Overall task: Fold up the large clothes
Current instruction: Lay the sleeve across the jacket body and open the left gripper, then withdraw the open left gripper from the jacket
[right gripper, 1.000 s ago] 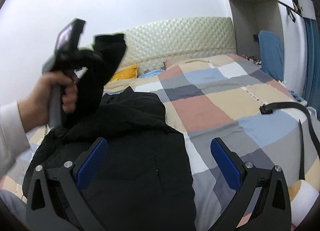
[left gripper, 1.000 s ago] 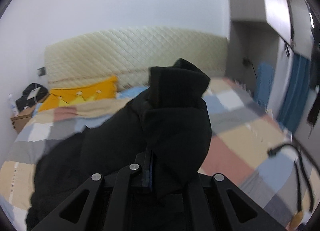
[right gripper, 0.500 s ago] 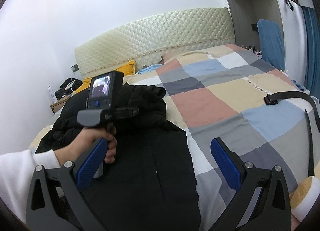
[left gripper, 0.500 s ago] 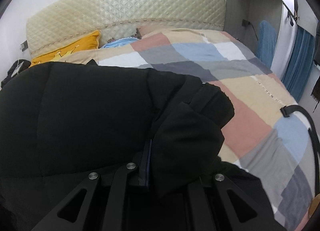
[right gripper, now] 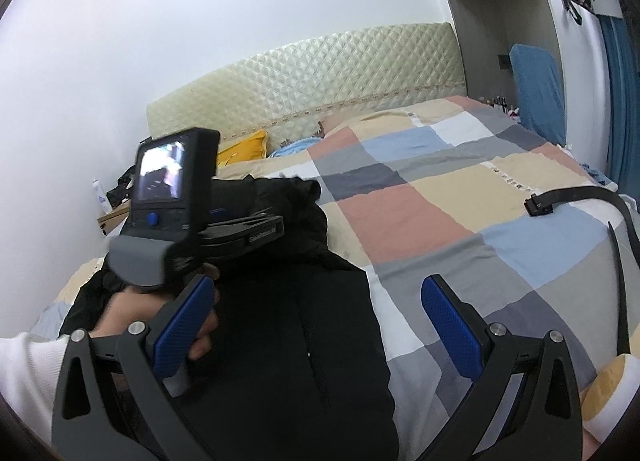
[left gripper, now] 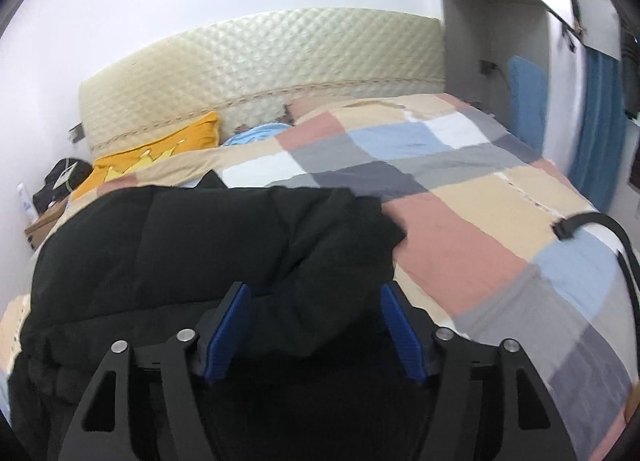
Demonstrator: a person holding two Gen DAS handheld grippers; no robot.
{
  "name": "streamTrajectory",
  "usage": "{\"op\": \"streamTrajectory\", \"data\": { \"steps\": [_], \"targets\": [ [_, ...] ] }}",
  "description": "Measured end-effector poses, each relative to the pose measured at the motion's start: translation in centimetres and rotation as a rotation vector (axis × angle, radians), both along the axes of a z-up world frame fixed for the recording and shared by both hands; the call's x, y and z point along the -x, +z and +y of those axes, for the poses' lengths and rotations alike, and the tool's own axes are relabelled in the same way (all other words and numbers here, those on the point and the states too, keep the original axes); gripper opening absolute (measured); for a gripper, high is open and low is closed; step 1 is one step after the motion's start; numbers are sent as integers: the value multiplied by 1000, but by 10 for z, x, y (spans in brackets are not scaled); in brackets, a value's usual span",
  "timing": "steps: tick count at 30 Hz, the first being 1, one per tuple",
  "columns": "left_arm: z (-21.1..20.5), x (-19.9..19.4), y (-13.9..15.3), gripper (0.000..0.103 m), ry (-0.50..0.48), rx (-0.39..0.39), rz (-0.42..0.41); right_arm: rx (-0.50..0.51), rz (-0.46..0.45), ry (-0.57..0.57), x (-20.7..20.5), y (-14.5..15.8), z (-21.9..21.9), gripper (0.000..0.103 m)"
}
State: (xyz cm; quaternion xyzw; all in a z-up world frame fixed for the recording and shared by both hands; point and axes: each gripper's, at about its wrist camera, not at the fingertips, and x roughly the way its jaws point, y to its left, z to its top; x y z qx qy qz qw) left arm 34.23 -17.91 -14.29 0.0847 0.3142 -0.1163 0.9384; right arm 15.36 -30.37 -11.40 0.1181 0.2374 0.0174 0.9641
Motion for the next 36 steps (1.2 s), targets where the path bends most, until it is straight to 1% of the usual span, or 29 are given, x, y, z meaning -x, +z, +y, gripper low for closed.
{"op": "streamTrajectory", "data": {
  "steps": [3, 6, 10, 16, 17, 20, 23, 25, 29, 31, 33, 36],
  "targets": [
    [11, 23, 19, 69, -2, -12, -23, -6, -22, 12, 3, 2, 0, 103],
    [28, 40, 36, 70, -2, 11, -20, -8, -75, 18, 9, 10, 4, 103],
    [63, 66, 66, 70, 24, 65, -47, -12, -134, 27, 18, 18, 8, 103],
    [115, 109, 100, 70, 73, 105, -101, 15, -150, 46, 27, 24, 15, 103],
    [124, 117, 105, 70, 84, 104, -117, 22, -148, 51, 28, 25, 18, 103],
    [143, 140, 113, 70, 112, 58, -165, 39, -149, 80, 31, 26, 27, 103],
    [163, 157, 113, 70, 129, 34, -191, 69, -137, 118, 32, 25, 40, 103],
    [184, 169, 105, 70, 146, 32, -194, 103, -123, 143, 33, 23, 51, 103],
    [230, 179, 85, 70, 201, 61, -156, 137, -125, 183, 41, 24, 70, 103],
    [251, 181, 71, 70, 231, 69, -122, 131, -127, 207, 44, 25, 78, 103],
    [265, 186, 60, 70, 251, 80, -107, 124, -124, 232, 43, 24, 84, 103],
    [278, 193, 52, 70, 267, 106, -87, 142, -75, 273, 32, 19, 97, 103]
  ]
}}
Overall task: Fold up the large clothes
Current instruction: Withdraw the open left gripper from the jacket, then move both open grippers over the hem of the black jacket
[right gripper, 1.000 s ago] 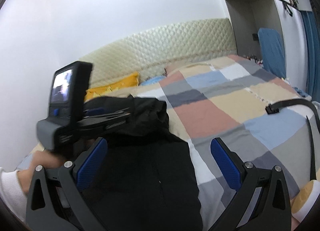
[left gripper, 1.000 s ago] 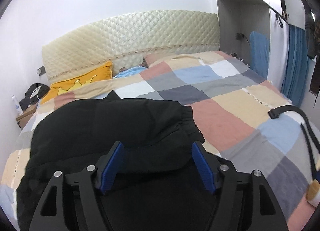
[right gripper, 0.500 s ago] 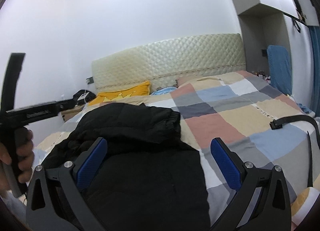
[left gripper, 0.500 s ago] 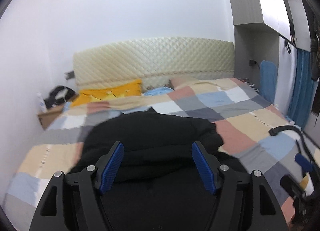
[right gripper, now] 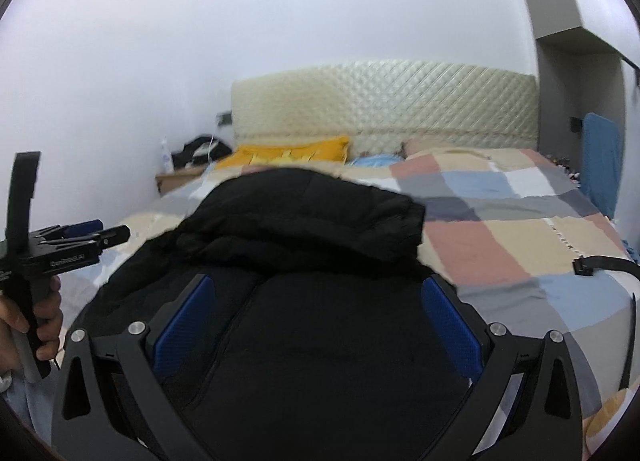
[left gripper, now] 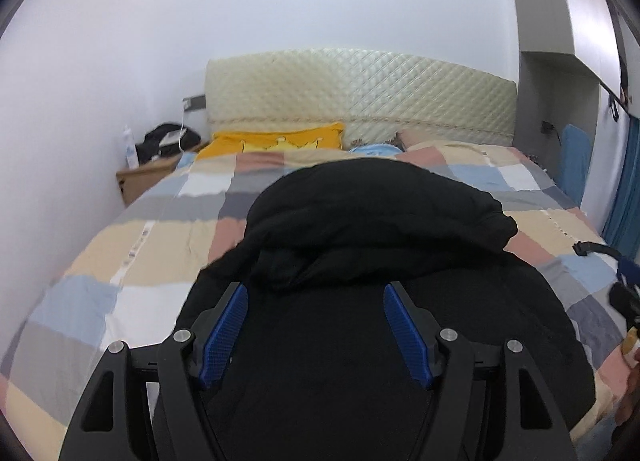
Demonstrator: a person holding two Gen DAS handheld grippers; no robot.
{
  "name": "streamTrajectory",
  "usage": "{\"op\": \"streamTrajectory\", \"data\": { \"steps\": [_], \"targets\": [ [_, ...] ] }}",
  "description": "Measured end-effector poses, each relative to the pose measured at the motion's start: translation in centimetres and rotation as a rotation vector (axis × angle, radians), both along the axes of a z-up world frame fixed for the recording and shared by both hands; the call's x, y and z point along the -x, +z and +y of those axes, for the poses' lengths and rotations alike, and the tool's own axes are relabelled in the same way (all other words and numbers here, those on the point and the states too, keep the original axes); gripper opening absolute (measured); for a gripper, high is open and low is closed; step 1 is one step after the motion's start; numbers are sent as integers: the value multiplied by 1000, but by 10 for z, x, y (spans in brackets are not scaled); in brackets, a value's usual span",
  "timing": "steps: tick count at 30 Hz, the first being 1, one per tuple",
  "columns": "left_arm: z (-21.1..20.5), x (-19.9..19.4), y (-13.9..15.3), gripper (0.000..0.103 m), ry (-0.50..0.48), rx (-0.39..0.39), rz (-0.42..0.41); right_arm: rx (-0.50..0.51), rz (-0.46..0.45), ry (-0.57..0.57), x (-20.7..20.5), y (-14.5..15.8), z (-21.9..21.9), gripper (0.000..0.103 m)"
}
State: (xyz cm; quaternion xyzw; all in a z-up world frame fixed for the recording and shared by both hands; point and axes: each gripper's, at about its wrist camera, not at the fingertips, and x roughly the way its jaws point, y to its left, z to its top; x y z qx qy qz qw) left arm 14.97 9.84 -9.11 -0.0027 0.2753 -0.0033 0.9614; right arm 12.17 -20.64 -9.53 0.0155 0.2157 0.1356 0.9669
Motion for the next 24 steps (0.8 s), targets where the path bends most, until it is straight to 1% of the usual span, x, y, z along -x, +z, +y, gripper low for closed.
{"op": "streamTrajectory", "data": {
  "steps": [3, 5, 7, 10, 14, 16, 20, 22, 24],
  "targets": [
    [-3, 4, 0, 70, -2, -17, -22, -22, 32, 23, -11, 1, 3, 103],
    [-5, 6, 0, 70, -10, 2, -34, -37, 33, 36, -18, 5, -1, 103],
    [-8, 7, -3, 70, -15, 19, -25, -55, 42, 37, -30, 8, -9, 103],
    [-10, 5, -12, 70, -14, 26, 6, -92, 76, 39, -67, 10, -24, 103],
    [-9, -1, -18, 70, 11, 29, 23, -93, 118, 41, -126, 2, -33, 100],
    [-7, -3, -21, 70, 17, 40, 27, -85, 160, 23, -162, -12, -40, 96],
    [-2, -10, -28, 70, 31, 65, 50, -92, 242, -25, -211, -47, -62, 89],
    [0, -13, -30, 70, 35, 81, 59, -120, 274, -53, -231, -65, -75, 88],
    [2, -15, -33, 70, 39, 89, 64, -172, 295, -74, -247, -79, -89, 87]
  ]
}}
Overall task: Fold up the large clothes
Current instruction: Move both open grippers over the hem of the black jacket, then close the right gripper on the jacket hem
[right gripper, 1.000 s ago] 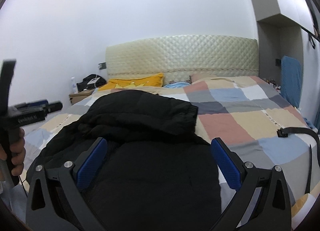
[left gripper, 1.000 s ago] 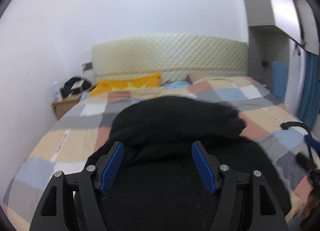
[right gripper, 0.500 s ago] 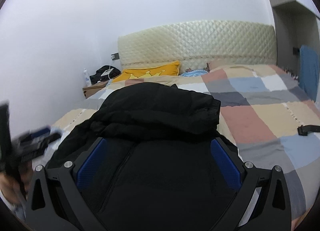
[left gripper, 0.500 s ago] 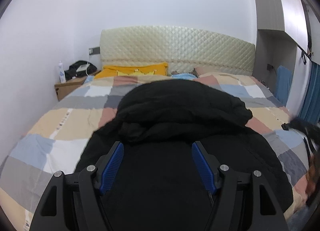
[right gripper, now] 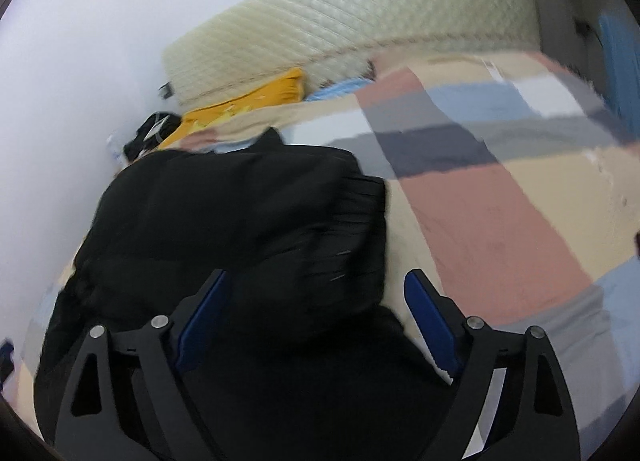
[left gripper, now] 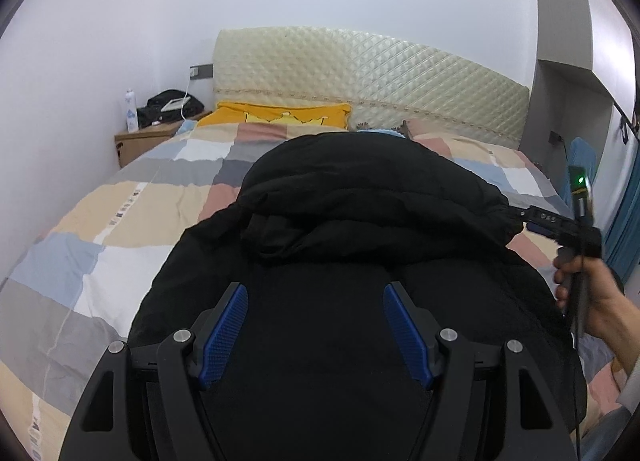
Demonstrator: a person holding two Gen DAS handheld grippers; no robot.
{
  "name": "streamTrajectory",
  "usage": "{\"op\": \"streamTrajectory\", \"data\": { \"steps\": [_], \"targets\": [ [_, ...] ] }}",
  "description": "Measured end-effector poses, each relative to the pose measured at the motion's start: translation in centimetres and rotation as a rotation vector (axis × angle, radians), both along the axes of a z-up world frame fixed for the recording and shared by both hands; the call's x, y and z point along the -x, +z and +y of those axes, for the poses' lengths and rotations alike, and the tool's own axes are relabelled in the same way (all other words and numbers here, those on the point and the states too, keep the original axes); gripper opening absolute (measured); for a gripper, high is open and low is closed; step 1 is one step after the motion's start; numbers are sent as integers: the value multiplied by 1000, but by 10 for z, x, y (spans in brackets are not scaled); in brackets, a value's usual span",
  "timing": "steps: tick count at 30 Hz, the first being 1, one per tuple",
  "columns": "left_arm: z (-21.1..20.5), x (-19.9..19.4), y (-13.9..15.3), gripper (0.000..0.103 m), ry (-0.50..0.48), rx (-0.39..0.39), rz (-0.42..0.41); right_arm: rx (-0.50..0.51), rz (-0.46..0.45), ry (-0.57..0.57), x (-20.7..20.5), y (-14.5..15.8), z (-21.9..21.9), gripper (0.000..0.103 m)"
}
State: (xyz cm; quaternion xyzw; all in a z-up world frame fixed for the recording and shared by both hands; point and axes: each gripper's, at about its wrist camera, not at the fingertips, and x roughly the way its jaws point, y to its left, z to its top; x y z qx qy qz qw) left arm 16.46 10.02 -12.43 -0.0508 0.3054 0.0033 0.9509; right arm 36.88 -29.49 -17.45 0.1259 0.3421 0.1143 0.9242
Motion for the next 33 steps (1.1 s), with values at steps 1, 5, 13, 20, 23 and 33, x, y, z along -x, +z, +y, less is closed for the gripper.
{"op": "streamTrajectory", "data": {
  "steps": [1, 5, 13, 20, 23, 33],
  "targets": [
    [1, -2, -1, 70, 4, 2, 1, -22, 11, -9, -6, -6, -5, 85],
    [3, -11, -7, 70, 17, 8, 16, -147, 38, 1, -14, -26, -15, 79],
    [4, -15, -11, 70, 13, 5, 32, 13, 12, 100, -4, -5, 23, 22],
    [9, -13, -14, 70, 1, 25, 38, 57, -10, 58, -1, 5, 14, 17],
    [7, -15, -17, 70, -2, 11, 57, 84, -13, 64, 5, 2, 17, 20],
    [8, -14, -12, 70, 19, -4, 53, 66, 8, 80, 47, 28, 10, 33]
  ]
}}
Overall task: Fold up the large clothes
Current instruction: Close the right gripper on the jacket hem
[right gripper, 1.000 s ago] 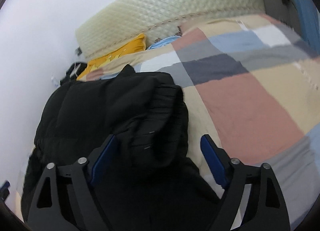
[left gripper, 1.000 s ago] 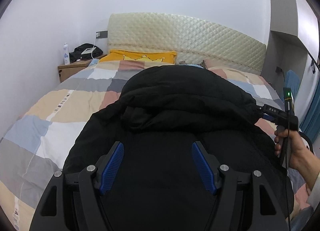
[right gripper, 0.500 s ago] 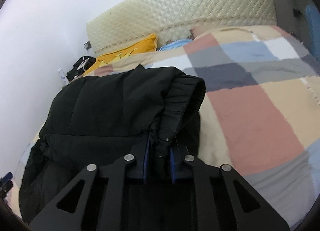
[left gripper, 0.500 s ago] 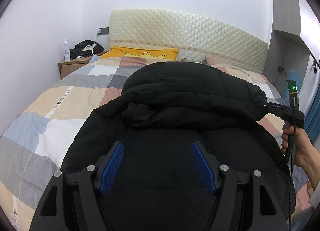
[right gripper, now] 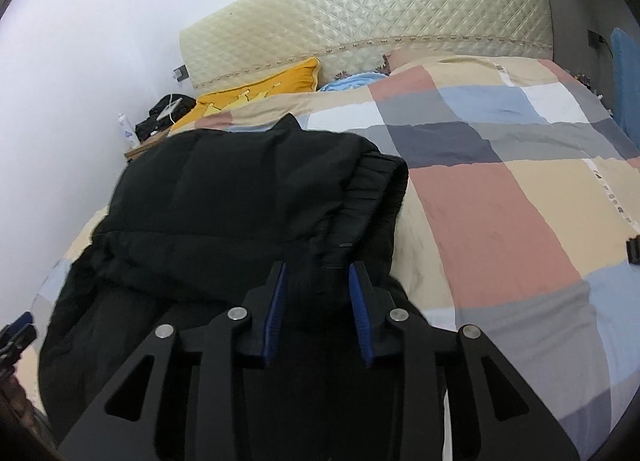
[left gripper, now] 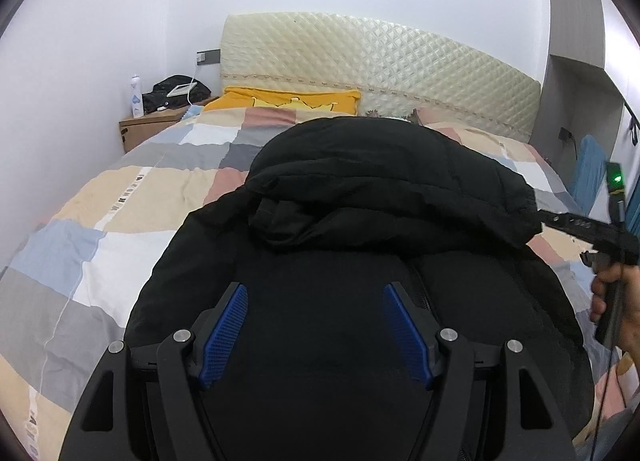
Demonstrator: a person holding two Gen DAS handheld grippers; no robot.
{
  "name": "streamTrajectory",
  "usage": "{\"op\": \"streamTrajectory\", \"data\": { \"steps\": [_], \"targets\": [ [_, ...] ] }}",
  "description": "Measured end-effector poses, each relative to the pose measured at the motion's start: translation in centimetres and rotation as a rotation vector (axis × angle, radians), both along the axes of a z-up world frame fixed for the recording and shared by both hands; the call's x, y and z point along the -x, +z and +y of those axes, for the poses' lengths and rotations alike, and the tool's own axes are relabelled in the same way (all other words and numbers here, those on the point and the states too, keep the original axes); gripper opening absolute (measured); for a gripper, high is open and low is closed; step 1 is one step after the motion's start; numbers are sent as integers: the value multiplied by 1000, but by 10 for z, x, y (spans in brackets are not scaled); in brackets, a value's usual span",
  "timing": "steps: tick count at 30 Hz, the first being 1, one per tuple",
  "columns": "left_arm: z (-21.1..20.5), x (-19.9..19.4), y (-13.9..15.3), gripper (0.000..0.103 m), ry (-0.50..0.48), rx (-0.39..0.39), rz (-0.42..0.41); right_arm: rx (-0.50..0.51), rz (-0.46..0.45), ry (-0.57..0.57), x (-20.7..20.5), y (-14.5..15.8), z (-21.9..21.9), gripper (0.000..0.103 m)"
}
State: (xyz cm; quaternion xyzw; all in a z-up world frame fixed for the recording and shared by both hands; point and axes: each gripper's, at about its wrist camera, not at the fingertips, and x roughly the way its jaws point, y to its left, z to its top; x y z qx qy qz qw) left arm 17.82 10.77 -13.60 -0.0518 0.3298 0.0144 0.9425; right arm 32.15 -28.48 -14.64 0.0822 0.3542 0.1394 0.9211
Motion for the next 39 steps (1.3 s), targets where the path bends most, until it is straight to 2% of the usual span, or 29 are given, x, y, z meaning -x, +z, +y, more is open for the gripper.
{"op": "streamTrajectory", "data": {
  "steps": [5, 12, 16, 19, 20, 22, 24, 27, 31, 32, 34, 37, 39],
  "targets": [
    [-2, 0, 0, 70, -24, 12, 31, 97, 65, 20, 28, 14, 13, 33],
    [-1, 0, -5, 70, -12, 31, 77, 60, 109, 43, 91, 14, 5, 33],
    [0, -5, -11, 70, -24, 70, 118, 12, 180, 22, 116, 2, -9, 33],
    [-1, -4, -13, 70, -27, 73, 133, -36, 223, -15, 131, 4, -20, 33],
    [-2, -3, -13, 70, -32, 70, 136, -36, 231, -19, 136, 6, -22, 35],
    [-4, -1, -14, 70, -41, 65, 143, -3, 247, -27, 145, 10, -22, 53],
    [-7, -1, -16, 70, -52, 58, 156, 16, 278, -12, 153, 13, -19, 62],
    [-13, -1, -18, 70, -67, 40, 170, 11, 362, 26, 164, 9, -15, 63],
    [-19, 1, -22, 70, -91, 29, 194, 0, 563, 52, 175, -15, -11, 64],
    [-20, 0, -23, 70, -96, 31, 202, 8, 593, 42, 174, -20, -12, 66],
    [-20, -2, -26, 70, -103, 37, 221, 13, 655, 13, 171, -30, -18, 76],
    [-19, -4, -31, 70, -111, 51, 251, -23, 710, -90, 164, -41, -36, 85],
    [-20, -4, -34, 70, -113, 56, 267, -63, 747, -130, 160, -51, -44, 86]
  ]
}}
